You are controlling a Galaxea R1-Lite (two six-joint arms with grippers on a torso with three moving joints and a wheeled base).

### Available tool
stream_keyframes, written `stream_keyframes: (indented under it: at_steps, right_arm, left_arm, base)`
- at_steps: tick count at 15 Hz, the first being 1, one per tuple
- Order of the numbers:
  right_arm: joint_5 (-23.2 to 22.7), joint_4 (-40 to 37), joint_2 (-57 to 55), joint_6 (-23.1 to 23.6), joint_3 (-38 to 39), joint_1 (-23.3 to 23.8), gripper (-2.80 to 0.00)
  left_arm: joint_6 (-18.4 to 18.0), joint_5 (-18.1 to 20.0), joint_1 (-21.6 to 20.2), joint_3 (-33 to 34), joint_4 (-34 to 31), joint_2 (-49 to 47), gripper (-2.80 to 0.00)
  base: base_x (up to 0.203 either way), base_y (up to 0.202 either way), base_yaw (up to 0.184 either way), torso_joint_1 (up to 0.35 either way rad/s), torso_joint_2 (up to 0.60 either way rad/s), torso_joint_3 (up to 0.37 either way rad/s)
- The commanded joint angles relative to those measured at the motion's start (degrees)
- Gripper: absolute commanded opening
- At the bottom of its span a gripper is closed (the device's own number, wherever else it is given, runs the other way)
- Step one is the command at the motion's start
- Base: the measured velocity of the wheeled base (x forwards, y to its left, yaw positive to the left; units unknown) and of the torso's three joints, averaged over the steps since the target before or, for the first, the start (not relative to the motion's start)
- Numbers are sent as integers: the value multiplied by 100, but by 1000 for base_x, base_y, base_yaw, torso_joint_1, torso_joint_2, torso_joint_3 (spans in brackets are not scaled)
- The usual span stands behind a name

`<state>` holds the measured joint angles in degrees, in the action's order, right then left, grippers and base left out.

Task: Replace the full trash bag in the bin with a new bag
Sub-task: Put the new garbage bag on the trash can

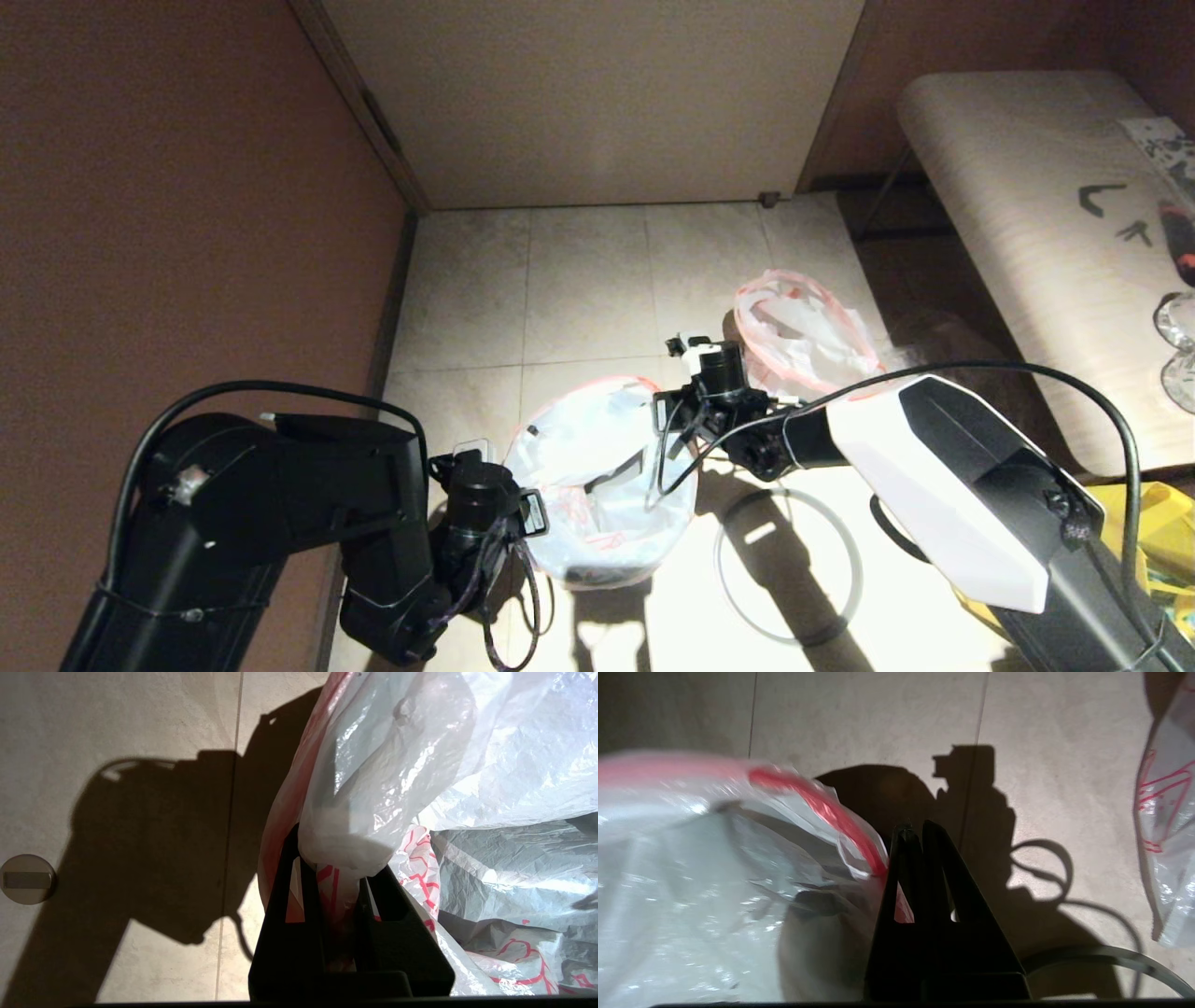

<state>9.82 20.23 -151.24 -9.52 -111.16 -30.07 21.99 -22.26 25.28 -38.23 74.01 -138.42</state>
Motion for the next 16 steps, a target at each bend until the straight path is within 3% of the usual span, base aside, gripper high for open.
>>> stream_keyframes:
  at_steps: [1,3,4,9,16]
  right_arm:
    - [85,9,498,-81,245,-21,-280]
    - [186,10,1224,-159,947,-33,-280]
    - [253,21,1609,-178,1486,-35,-280]
    - [659,130,2719,-203,3459,151,-280]
    - [785,376,2923,-199,3865,88,-280]
  left_arm:
    - [16,-15,-14,-18,43,-18,-280]
    - [16,-24,-23,-18,45,-27,-280]
    - [9,-33,-23,-7,52,-18,0]
    - [-299,-40,-23,508,104,388,0]
    - [-896,-247,55,1777,823,1382,0]
  base:
    - [0,0,0,0,0,0]
    - [0,0,0,0,0,0]
    - [0,0,0,0,0,0]
    - [0,0,0,0,0,0]
    - [0,0,0,0,0,0]
